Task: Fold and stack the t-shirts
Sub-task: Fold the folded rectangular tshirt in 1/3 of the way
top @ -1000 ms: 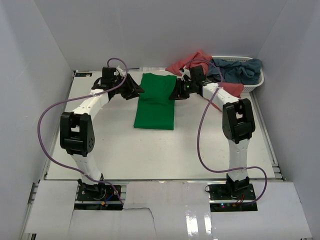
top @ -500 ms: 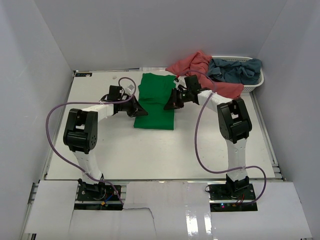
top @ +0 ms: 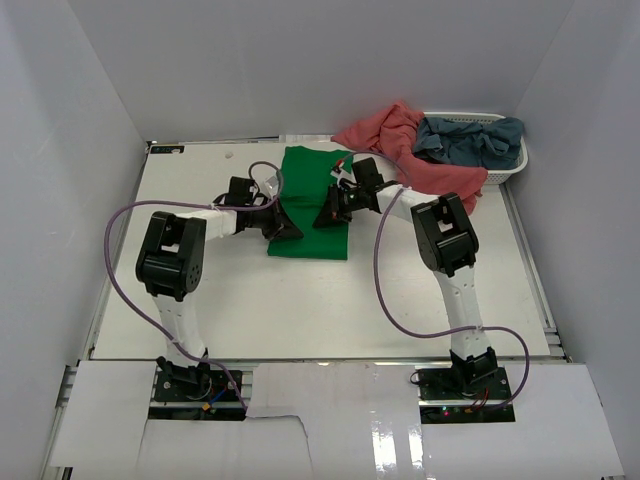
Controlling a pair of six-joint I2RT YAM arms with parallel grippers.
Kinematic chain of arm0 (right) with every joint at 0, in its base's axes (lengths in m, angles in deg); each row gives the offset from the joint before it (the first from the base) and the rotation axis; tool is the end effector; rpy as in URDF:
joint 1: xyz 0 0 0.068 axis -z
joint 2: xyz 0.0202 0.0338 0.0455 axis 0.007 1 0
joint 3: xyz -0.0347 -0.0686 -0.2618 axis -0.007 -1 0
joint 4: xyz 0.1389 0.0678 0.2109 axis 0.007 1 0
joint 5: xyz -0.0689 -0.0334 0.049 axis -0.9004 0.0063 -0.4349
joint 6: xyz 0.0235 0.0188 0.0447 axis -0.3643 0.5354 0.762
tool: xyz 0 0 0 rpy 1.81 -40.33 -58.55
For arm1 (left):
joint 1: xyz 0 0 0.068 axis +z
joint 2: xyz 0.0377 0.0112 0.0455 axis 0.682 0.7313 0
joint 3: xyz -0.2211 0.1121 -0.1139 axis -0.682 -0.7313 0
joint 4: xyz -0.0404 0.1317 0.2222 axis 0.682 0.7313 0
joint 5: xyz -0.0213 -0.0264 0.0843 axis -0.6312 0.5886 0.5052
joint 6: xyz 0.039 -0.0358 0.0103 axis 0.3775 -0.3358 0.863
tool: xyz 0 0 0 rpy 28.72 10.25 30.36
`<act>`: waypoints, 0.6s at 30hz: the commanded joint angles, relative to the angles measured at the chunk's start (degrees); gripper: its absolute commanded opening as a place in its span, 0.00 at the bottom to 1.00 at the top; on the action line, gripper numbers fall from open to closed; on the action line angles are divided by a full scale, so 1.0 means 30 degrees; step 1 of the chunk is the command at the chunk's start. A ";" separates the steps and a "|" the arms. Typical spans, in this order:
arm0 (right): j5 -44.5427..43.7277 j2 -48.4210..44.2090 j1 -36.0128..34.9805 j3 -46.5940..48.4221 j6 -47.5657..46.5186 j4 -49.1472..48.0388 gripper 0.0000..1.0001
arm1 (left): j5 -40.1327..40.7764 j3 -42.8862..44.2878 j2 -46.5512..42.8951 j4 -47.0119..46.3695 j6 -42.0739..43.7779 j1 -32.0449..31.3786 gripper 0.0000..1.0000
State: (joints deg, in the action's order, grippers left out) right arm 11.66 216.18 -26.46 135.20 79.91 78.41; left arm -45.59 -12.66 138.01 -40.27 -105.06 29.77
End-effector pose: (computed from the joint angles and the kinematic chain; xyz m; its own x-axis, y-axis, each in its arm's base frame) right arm 0.4422 0.2437 0.1323 -0.9202 -0.0488 -0.3884 -0.3551 0.5217 0.7757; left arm 0.3802 -0.1152 0.1454 -0.9594 -0.1866 -0.2117 0.0648 0.5842 -0.8090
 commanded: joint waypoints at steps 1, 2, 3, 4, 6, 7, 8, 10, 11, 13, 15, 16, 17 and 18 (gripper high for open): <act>-0.0173 0.0574 0.0016 0.1183 -0.0148 0.0100 0.08 | 0.0901 -0.0209 0.0158 0.0470 0.0199 -0.0100 0.00; -0.0320 0.0634 -0.0013 0.1154 -0.0352 0.0275 0.08 | 0.1283 -0.0209 0.0245 0.0995 0.0257 -0.0158 0.00; -0.0728 0.0780 -0.0013 0.1183 -0.0470 0.0770 0.08 | 0.1867 -0.0325 0.0391 0.1174 0.0345 -0.0246 0.00; -0.0877 0.0839 -0.0042 0.1183 -0.0616 0.0978 0.08 | 0.2337 -0.0384 0.0422 0.1408 0.0346 -0.0305 0.00; -0.1082 0.0986 -0.0042 0.1271 -0.0997 0.1475 0.08 | 0.3160 -0.0559 0.0480 0.1879 0.0434 -0.0393 0.00; -0.1287 0.1074 -0.0071 0.1300 -0.1201 0.1942 0.08 | 0.3278 -0.0880 0.0509 0.1937 0.0375 -0.0451 0.00; -0.1463 0.1045 -0.0101 0.1184 -0.1551 0.2208 0.08 | 0.3366 -0.1057 0.0510 0.1938 0.0201 -0.0510 0.00; -0.1990 0.0899 -0.0189 0.0950 -0.1846 0.2678 0.08 | 0.3688 -0.1584 0.0452 0.1938 0.0053 -0.0773 0.00; -0.2050 0.0812 -0.0305 0.0746 -0.1964 0.2622 0.08 | 0.3834 -0.1789 0.0393 0.1967 -0.0034 -0.0890 0.00; -0.2196 0.0462 -0.0364 -0.0162 -0.2053 0.2272 0.08 | 0.4272 -0.2460 0.0160 0.1996 -0.0356 -0.1444 0.00; -0.2284 0.0198 -0.0481 -0.0979 -0.2140 0.2153 0.08 | 0.4566 -0.2931 -0.0046 0.1967 -0.0677 -0.2030 0.00; -0.2285 0.0080 -0.0540 -0.1246 -0.2141 0.2036 0.08 | 0.4887 -0.3427 -0.0308 0.1938 -0.0796 -0.2237 0.00; -0.2343 -0.0009 -0.0656 -0.1539 -0.2170 0.1890 0.08 | 0.4977 -0.3693 -0.0427 0.1938 -0.0884 -0.2442 0.00; -0.2372 -0.0271 -0.0716 -0.1803 -0.2228 0.1860 0.08 | 0.5065 -0.3898 -0.0602 0.1938 -0.1001 -0.2792 0.00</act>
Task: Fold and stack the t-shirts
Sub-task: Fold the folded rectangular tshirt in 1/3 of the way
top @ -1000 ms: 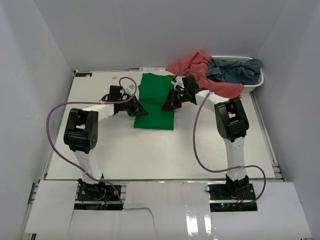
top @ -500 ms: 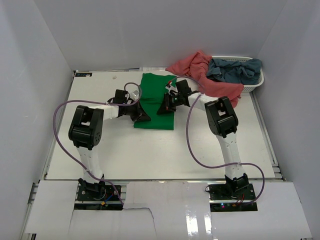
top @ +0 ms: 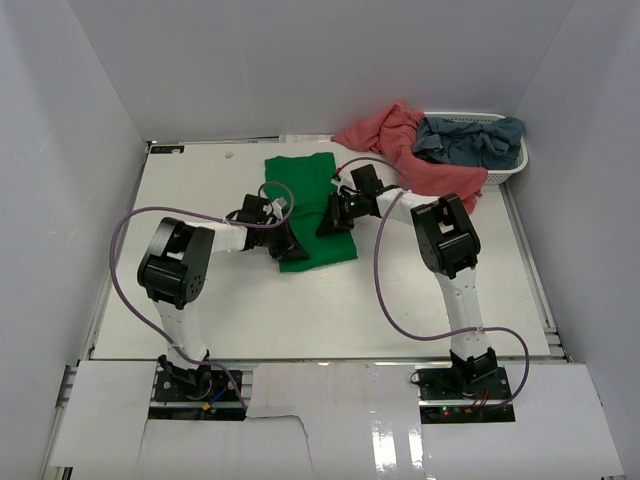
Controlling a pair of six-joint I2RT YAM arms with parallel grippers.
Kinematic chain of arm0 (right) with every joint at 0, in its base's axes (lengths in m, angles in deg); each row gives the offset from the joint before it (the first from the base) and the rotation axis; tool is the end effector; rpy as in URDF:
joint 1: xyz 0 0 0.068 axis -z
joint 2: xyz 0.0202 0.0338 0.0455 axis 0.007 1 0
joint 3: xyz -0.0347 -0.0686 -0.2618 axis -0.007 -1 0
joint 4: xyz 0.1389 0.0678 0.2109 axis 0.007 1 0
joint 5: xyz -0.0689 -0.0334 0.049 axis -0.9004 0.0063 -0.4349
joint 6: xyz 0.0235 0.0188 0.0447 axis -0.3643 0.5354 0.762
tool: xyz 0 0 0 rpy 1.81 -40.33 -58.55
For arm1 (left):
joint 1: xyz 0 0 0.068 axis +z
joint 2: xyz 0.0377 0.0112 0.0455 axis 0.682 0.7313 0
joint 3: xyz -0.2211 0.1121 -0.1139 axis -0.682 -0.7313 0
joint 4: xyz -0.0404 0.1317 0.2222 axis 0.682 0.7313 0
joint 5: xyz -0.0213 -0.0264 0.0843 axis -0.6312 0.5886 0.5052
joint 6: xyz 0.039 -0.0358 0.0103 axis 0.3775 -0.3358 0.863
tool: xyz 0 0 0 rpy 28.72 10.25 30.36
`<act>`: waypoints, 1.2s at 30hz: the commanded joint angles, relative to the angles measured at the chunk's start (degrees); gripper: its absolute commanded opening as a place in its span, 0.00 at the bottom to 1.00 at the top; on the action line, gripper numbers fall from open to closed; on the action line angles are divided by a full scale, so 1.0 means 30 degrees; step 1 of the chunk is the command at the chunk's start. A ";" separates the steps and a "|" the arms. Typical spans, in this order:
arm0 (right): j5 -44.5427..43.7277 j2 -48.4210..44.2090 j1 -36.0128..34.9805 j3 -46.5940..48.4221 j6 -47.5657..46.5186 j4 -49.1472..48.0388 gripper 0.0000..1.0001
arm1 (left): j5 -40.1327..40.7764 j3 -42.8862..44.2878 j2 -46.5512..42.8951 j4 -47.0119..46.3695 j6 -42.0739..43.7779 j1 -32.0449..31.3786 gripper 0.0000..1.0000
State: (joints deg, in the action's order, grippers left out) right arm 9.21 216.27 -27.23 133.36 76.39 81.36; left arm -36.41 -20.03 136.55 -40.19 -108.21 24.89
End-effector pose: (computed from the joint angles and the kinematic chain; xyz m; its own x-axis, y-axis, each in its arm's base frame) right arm 0.4316 0.2446 0.1176 -0.9233 -0.0924 -0.3727 -0.3555 0.5728 0.7386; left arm 0.3441 -0.1344 0.1175 -0.9693 -0.2048 -0.1359 -0.0448 0.6908 -0.7217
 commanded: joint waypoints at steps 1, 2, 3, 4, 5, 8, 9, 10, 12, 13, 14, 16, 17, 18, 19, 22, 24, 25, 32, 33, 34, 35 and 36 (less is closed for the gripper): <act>-0.1615 -0.0447 -0.0635 -0.1802 -0.1085 0.0789 0.08 | 0.2180 -0.1967 -0.0463 0.1938 -0.0098 -0.1316 0.00; -0.1673 -0.0623 -0.0724 -0.2127 -0.1085 0.0788 0.08 | 0.2298 -0.2233 -0.0699 0.1909 -0.0157 -0.1462 0.00; -0.1877 -0.1060 -0.0812 -0.2827 -0.1114 0.0759 0.08 | 0.2299 -0.2497 -0.0933 0.1938 -0.0216 -0.1667 0.00; -0.2082 -0.1354 -0.1016 -0.3240 -0.1114 0.0758 0.08 | 0.2386 -0.2761 -0.1168 0.1996 -0.0304 -0.1727 0.00; -0.2287 -0.1676 -0.1134 -0.3650 -0.1114 0.0758 0.08 | 0.2532 -0.3315 -0.1721 0.2084 -0.0334 -0.1757 0.00; -0.3282 -0.3372 -0.1603 -0.5466 -0.0968 0.0555 0.08 | 0.2853 -0.4253 -0.2980 0.2581 -0.0422 -0.1961 0.00; -0.3372 -0.3698 -0.1691 -0.5935 -0.0910 0.0408 0.08 | 0.2943 -0.4461 -0.3276 0.2786 -0.0422 -0.1962 0.00; -0.3460 -0.4049 -0.1895 -0.6896 -0.0822 0.0262 0.08 | 0.3060 -0.4666 -0.3569 0.3252 -0.0364 -0.1991 0.00; -0.3781 -0.4925 -0.2130 -0.7693 -0.0616 -0.0031 0.08 | 0.3237 -0.5221 -0.4416 0.3636 -0.0334 -0.1991 0.00; -0.3870 -0.5192 -0.2363 -0.8045 -0.0587 -0.0062 0.08 | 0.3208 -0.5369 -0.4712 0.3985 -0.0305 -0.1991 0.00; -0.3958 -0.5659 -0.2510 -0.8658 -0.0558 -0.0062 0.08 | 0.3294 -0.5574 -0.5005 0.4105 -0.0305 -0.2020 0.00; -0.4251 -0.6042 -0.2890 -0.9217 -0.0470 -0.0149 0.08 | 0.3354 -0.6102 -0.5884 0.4427 -0.0334 -0.2020 0.00; -0.4252 -0.6335 -0.3009 -0.9598 -0.0412 -0.0237 0.08 | 0.3325 -0.6277 -0.6119 0.4457 -0.0392 -0.2020 0.00; -0.4339 -0.6395 -0.3155 -0.9746 -0.0353 -0.0296 0.08 | 0.3353 -0.6424 -0.6324 0.4487 -0.0421 -0.2020 0.00; -0.4369 -0.6454 -0.3272 -0.9806 -0.0352 -0.0354 0.08 | 0.3296 -0.6629 -0.6558 0.4487 -0.0451 -0.2020 0.00; -0.4369 -0.6484 -0.3420 -0.9953 -0.0265 -0.0501 0.08 | 0.3091 -0.6777 -0.6619 0.4487 -0.0480 -0.2050 0.00; -0.4369 -0.6426 -0.3420 -0.9866 -0.0265 -0.0472 0.08 | 0.3032 -0.6777 -0.6648 0.4458 -0.0509 -0.2079 0.00; -0.4369 -0.6425 -0.3420 -0.9836 -0.0265 -0.0472 0.08 | 0.3031 -0.6748 -0.6707 0.4429 -0.0539 -0.2079 0.00; -0.4486 -0.6368 -0.3420 -0.9221 -0.0557 -0.0121 0.08 | 0.2798 -0.6689 -0.6737 0.4341 -0.0744 -0.2225 0.00; -0.4515 -0.6309 -0.3420 -0.9134 -0.0587 -0.0033 0.08 | 0.2739 -0.6718 -0.6707 0.4253 -0.0773 -0.2255 0.00; -0.4516 -0.6221 -0.3420 -0.8959 -0.0645 -0.0004 0.08 | 0.2680 -0.6748 -0.6707 0.4137 -0.0831 -0.2284 0.00; -0.4458 -0.6075 -0.3420 -0.8899 -0.0703 0.0026 0.08 | 0.2680 -0.6748 -0.6736 0.4106 -0.0919 -0.2342 0.00; -0.4428 -0.5987 -0.3420 -0.8811 -0.0733 0.0026 0.08 | 0.2651 -0.6835 -0.6736 0.3990 -0.0978 -0.2372 0.00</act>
State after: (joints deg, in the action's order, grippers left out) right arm 0.25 196.53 -37.24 105.86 76.50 78.28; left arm -31.01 -38.78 117.34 -30.92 -111.29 18.77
